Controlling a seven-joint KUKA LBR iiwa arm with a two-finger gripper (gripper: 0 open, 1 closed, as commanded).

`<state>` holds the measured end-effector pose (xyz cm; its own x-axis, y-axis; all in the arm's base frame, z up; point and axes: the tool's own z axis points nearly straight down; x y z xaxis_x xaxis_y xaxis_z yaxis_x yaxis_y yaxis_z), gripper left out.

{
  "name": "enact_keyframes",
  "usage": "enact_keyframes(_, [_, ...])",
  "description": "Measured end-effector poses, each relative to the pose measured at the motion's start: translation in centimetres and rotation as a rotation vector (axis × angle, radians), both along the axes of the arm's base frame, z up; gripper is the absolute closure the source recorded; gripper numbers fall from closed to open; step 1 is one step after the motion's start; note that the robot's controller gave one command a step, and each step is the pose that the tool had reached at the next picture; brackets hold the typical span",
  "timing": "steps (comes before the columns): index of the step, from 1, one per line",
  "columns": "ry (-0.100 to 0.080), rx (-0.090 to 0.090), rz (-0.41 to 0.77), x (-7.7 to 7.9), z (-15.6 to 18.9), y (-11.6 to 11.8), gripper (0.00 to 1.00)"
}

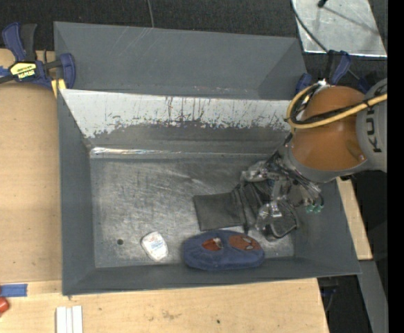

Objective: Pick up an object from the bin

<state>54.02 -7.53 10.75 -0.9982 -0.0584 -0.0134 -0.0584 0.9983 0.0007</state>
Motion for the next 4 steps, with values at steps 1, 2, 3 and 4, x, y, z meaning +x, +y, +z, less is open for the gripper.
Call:
enact_keyframes(1, [-0.008, 0.002, 0.002, 0.2, -0.1, 0.2, 1.0])
enact_keyframes(2, [0.007, -0.002, 0.0, -0.2, -0.3, -0.1, 0.0])
enact_keyframes(3, [0.009, 0.0, -0.079, 3.6, -2.7, 0.4, 0.0])
enact_keyframes(4, [0.012, -0.001, 0.043, 3.1, -2.2, 4.0, 0.0])
